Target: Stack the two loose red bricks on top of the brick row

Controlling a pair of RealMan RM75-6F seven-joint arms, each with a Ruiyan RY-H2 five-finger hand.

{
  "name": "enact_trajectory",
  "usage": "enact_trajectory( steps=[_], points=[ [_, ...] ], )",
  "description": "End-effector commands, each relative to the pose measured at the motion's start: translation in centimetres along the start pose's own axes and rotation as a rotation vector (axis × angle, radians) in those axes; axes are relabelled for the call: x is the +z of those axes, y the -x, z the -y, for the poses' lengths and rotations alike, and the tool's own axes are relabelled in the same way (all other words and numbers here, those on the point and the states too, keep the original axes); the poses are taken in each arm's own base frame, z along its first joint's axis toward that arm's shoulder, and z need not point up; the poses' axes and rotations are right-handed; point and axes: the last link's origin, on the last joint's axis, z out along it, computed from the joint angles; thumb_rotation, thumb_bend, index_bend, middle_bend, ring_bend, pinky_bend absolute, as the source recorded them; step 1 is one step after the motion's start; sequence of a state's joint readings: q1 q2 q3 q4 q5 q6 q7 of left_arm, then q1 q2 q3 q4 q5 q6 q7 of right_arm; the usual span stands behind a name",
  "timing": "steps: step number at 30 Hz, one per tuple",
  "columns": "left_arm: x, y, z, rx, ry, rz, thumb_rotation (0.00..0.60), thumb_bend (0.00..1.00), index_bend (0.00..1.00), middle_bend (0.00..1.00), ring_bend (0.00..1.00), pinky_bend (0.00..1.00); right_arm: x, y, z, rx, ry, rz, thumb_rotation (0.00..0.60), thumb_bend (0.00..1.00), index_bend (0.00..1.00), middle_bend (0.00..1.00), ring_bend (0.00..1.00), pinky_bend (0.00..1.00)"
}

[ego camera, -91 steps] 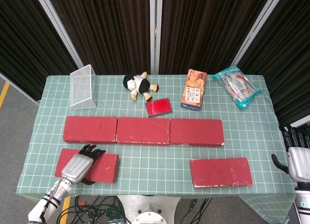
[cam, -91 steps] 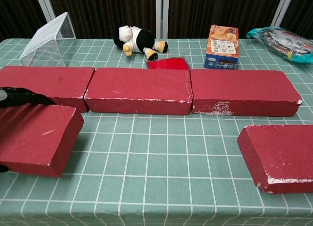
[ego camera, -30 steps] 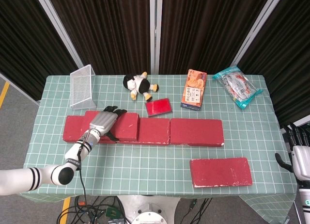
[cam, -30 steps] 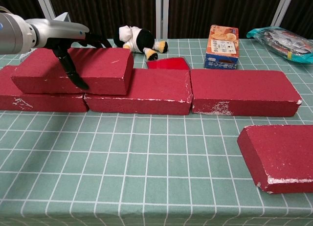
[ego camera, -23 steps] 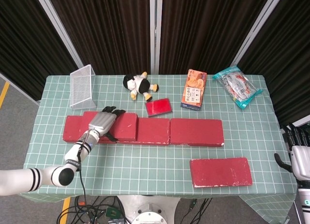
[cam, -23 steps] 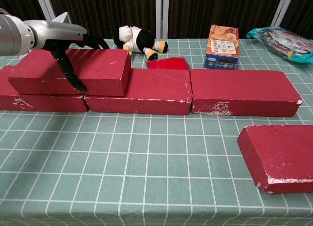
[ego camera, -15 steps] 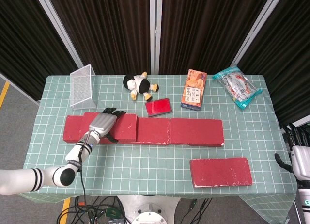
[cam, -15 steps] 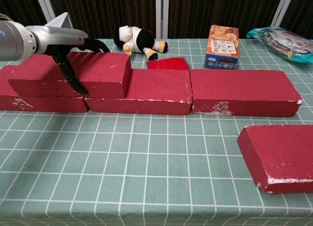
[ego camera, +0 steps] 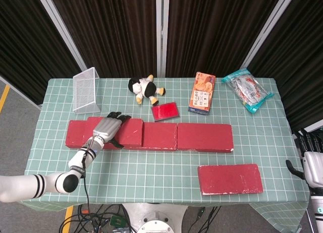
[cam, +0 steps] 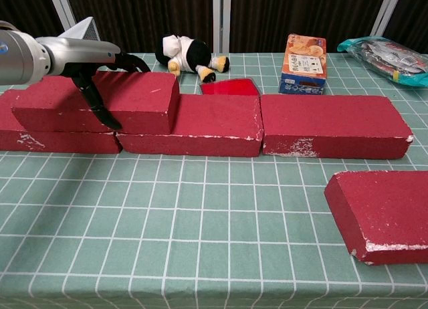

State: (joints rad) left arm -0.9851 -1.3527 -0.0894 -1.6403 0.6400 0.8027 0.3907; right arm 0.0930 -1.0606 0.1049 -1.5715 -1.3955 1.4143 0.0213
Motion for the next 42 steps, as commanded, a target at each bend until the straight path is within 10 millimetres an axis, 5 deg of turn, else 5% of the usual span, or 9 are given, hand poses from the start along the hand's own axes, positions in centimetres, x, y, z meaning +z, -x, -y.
enact_trajectory(
  steps=[1,17,26,36,42],
  points=[
    [-0.1,-0.1,-0.1,-0.005,0.0,-0.002,0.6,0.01,0.09,0.06,0.0,0.03,0.0,-0.1,0.0,0.0,-0.001,-0.003,0.6,0.25,0.0,0.0,0.0,0.0],
    [-1.0,-0.9,-0.6,-0.025,0.019,-0.038,0.6,0.01,0.03,0.0,0.0,0.0,-0.1,-0.3,0.1,-0.001,-0.006,-0.009,0.6,0.25,0.0,0.0,0.0,0.0],
    [-7.5,-2.5,1.1,-0.049,0.004,-0.128,0.6,0.01,0.03,0.0,0.0,0.0,-1.1,-1.8,0.8,-0.031,-0.034,-0.02,0.6,0.24,0.0,0.0,0.0,0.0],
    [-18.5,-1.2,10.5,0.057,-0.233,-0.381,0.6,0.01,0.03,0.0,0.0,0.0,-4.2,-1.4,3.0,-0.076,-0.107,0.294,0.6,0.1,0.0,0.0,0.0,0.0],
    [-22.1,1.1,15.2,-0.019,-0.326,-0.454,0.6,0.01,0.03,0.0,0.0,0.0,-4.9,0.3,5.0,-0.112,-0.18,0.394,0.6,0.06,0.0,0.0,0.0,0.0]
  ],
)
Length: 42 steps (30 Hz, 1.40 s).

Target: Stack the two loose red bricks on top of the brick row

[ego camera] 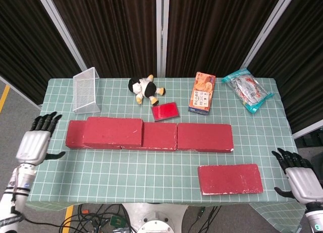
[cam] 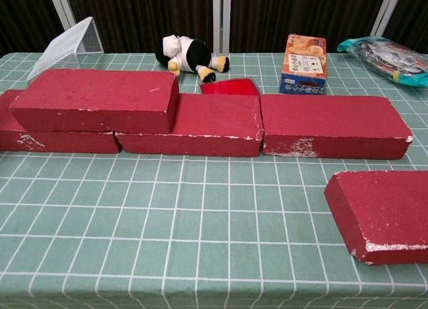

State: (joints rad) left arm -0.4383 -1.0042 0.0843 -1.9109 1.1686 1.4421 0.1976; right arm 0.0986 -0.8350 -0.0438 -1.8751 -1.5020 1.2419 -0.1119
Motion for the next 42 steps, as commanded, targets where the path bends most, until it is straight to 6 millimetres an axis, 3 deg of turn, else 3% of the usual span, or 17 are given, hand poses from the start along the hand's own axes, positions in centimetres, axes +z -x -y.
enact_trajectory(
  steps=[1,12,19,27,42],
  points=[
    [-2.6,0.6,4.3,-0.012,-0.066,-0.034,0.6,0.01,0.03,0.0,0.0,0.0,0.1,1.2,2.1,-0.025,-0.076,0.087,0.6,0.05,0.0,0.0,0.0,0.0],
    [-3.4,2.5,6.2,-0.066,-0.075,-0.035,0.6,0.0,0.03,0.0,0.0,0.0,1.8,4.2,6.1,-0.117,-0.196,0.21,0.6,0.02,0.0,0.0,0.0,0.0],
    [-3.8,2.8,7.0,-0.065,-0.075,-0.067,0.6,0.0,0.03,0.0,0.0,0.0,3.8,5.4,7.4,-0.128,-0.215,0.158,0.6,0.02,0.0,0.0,0.0,0.0],
    [-4.1,3.0,7.4,-0.061,-0.07,-0.091,0.6,0.0,0.03,0.0,0.0,0.0,5.5,6.6,7.8,-0.057,-0.248,0.161,0.6,0.01,0.0,0.0,0.0,0.0],
    [-4.1,3.1,7.3,-0.079,-0.071,-0.066,0.6,0.0,0.03,0.0,0.0,0.0,6.7,7.5,7.7,0.011,-0.247,0.235,0.6,0.05,0.0,0.01,0.0,0.0]
  ],
)
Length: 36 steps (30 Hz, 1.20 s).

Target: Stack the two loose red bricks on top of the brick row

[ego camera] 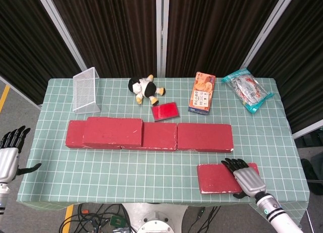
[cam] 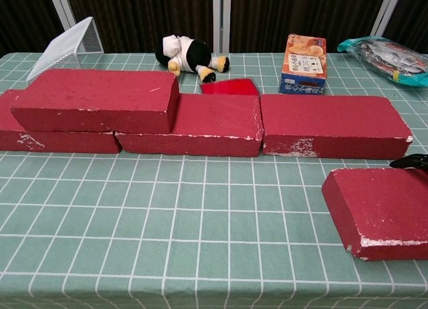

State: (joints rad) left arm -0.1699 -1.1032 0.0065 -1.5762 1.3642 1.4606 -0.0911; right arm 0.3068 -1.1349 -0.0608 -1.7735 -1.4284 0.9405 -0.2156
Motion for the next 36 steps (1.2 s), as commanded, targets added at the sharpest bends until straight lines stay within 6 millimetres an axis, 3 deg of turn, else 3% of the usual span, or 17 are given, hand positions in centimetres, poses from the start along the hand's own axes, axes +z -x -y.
enact_trajectory(
  steps=[1,9,17,20,25,29,36],
  points=[
    [0.0,0.0,0.1,-0.004,-0.003,0.001,0.6,0.0,0.03,0.0,0.0,0.0,0.2,0.0,-0.1,0.012,0.003,-0.002,0.6,0.05,0.0,0.02,0.0,0.0],
    [-0.2,0.0,0.2,-0.017,-0.012,0.014,0.6,0.0,0.03,0.0,0.0,0.0,0.2,-0.2,-0.1,0.03,-0.002,-0.034,0.6,0.08,0.0,0.18,0.09,0.01],
    [-0.3,0.2,0.1,-0.024,-0.011,0.031,0.6,0.0,0.03,0.0,0.0,0.0,-0.8,-1.5,0.1,0.034,-0.016,-0.079,0.6,0.1,0.0,0.26,0.18,0.11],
    [-0.4,0.2,0.1,-0.03,-0.014,0.032,0.6,0.0,0.04,0.0,0.0,0.0,-1.4,-2.9,0.6,0.054,-0.042,-0.116,0.6,0.1,0.0,0.26,0.18,0.11],
    [-0.7,0.1,0.4,-0.039,-0.024,0.028,0.6,0.0,0.04,0.0,0.0,0.0,-1.2,-7.3,1.1,0.043,-0.078,-0.222,0.6,0.1,0.0,0.26,0.18,0.12],
    [-1.0,-0.1,0.6,-0.037,-0.02,0.003,0.6,0.0,0.04,0.0,0.0,0.0,0.7,-10.8,2.2,0.014,-0.107,-0.257,0.6,0.1,0.0,0.26,0.18,0.12],
    [-1.3,-0.2,0.6,-0.016,-0.007,-0.019,0.6,0.0,0.04,0.0,0.0,0.0,7.1,-14.7,4.7,0.021,-0.154,-0.246,0.6,0.09,0.01,0.27,0.18,0.12]
  ],
)
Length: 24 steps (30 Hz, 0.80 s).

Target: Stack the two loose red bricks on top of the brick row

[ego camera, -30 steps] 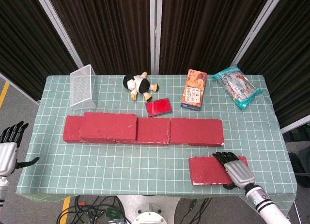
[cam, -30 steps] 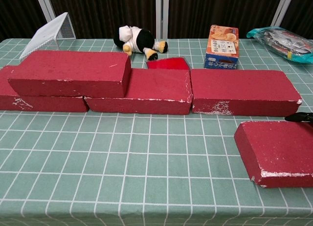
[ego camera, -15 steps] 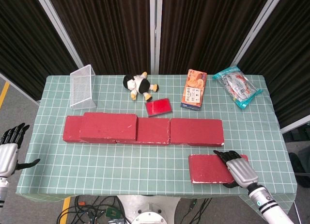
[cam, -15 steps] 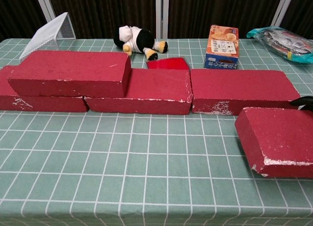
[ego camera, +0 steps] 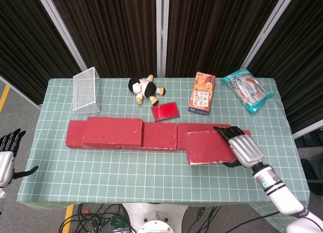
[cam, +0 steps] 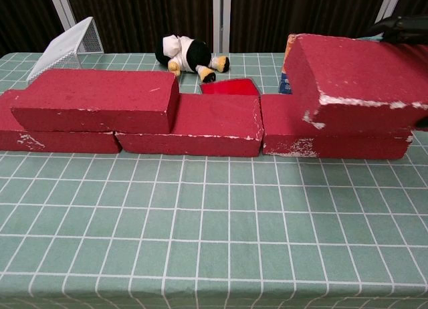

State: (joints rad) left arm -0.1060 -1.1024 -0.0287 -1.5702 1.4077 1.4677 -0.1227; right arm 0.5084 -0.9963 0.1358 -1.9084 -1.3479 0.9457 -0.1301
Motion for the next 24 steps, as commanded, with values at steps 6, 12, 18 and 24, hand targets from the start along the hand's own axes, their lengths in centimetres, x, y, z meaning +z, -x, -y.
enact_trajectory(
  steps=[6,12,18,24],
  points=[
    [-0.5,-0.2,-0.5,0.017,0.039,-0.019,0.6,0.0,0.04,0.0,0.0,0.0,8.4,-0.7,2.8,-0.019,-0.054,0.072,0.6,0.1,0.01,0.27,0.18,0.12],
    [-0.9,-0.1,-0.8,0.02,0.058,-0.011,0.6,0.0,0.04,0.0,0.0,0.0,11.4,-0.1,5.1,0.002,-0.068,0.127,0.6,0.1,0.01,0.26,0.18,0.1],
    [-1.0,0.2,-0.8,-0.051,0.071,0.036,0.6,0.0,0.04,0.0,0.0,0.0,13.0,0.8,7.7,-0.011,-0.039,0.126,0.6,0.11,0.03,0.26,0.18,0.09],
    [-1.1,0.1,-0.2,-0.076,0.078,0.043,0.6,0.0,0.04,0.0,0.0,0.0,13.9,1.8,9.3,-0.026,0.012,0.159,0.6,0.1,0.03,0.25,0.18,0.07]
  ],
)
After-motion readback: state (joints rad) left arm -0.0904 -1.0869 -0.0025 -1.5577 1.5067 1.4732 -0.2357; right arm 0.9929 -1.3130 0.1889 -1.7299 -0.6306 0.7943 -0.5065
